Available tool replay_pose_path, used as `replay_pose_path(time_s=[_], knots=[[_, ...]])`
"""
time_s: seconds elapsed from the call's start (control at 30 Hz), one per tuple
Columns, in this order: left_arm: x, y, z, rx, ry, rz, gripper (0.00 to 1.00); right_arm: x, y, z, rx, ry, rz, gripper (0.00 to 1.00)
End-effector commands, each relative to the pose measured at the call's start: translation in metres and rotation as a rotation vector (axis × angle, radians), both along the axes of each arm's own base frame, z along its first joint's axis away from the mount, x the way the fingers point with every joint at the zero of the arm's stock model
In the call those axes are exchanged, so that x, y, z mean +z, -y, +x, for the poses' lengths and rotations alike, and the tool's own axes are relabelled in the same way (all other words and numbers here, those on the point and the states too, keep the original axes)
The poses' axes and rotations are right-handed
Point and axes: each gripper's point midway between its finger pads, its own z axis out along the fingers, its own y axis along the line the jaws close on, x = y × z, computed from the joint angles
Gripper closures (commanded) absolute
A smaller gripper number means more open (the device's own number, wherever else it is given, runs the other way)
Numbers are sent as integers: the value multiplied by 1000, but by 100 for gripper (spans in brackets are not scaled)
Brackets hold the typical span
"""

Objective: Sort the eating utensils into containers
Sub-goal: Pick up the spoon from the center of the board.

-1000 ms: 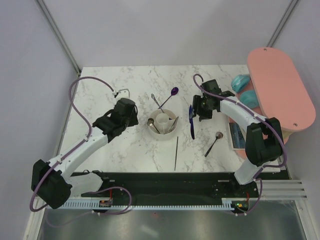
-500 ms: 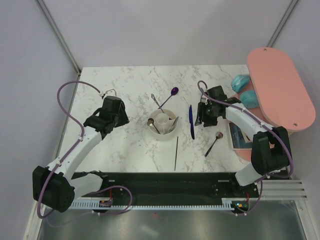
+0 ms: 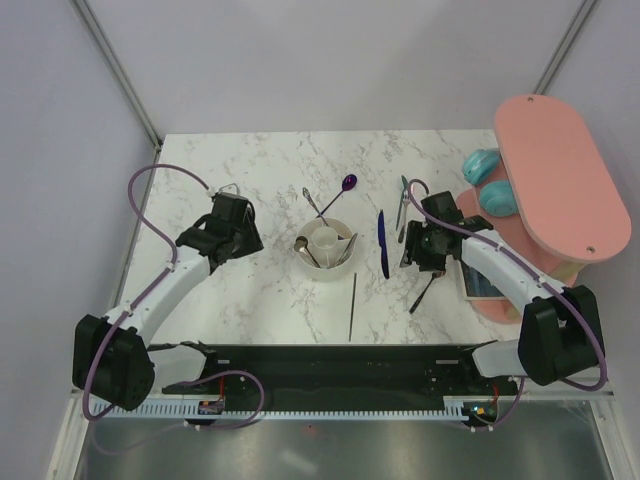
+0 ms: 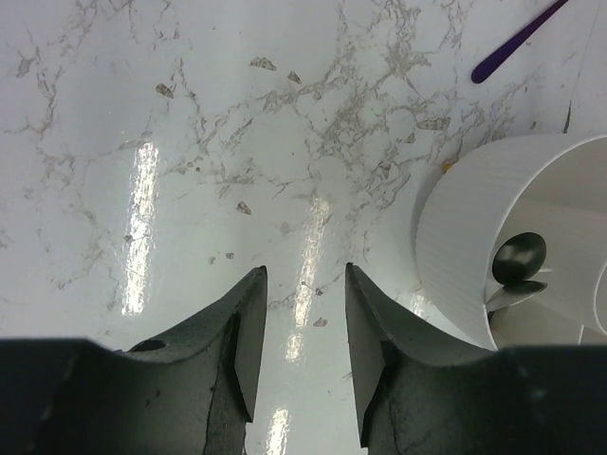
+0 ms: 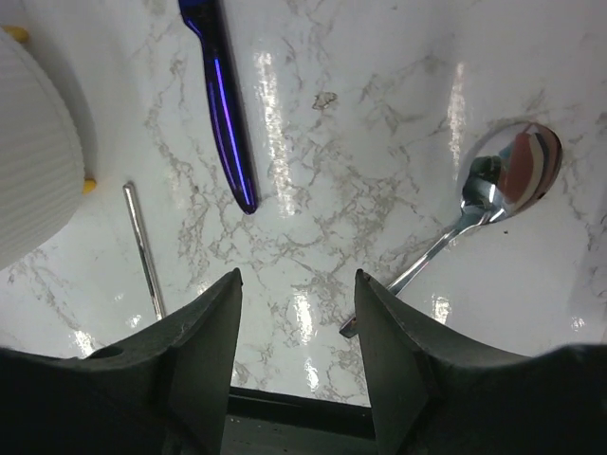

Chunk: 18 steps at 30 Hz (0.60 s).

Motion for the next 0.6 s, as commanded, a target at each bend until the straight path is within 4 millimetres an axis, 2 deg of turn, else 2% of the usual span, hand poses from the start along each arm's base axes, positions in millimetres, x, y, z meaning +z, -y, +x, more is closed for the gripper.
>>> replay_pose_path(time_s=[0.0, 0.07, 0.13, 0.2, 0.33, 0.57], knots=[[2, 4, 10, -13, 35, -18, 55, -12, 15, -2, -127, -7, -50, 43], [-1, 3, 10, -10, 41, -14, 55, -22, 22, -4, -153, -35, -88, 46], [-2, 3, 10, 0, 35, -22, 56, -28, 26, -8, -182, -78, -112, 54], [0, 7, 8, -7, 34, -46, 56, -26, 33, -7, -227, -67, -138, 56], [3, 7, 6, -9, 54, -54, 56, -24, 41, -6, -275, -83, -149, 55], [-16, 9, 2, -17, 17, -59, 56, -39, 56, -15, -327, -179, -201, 54]])
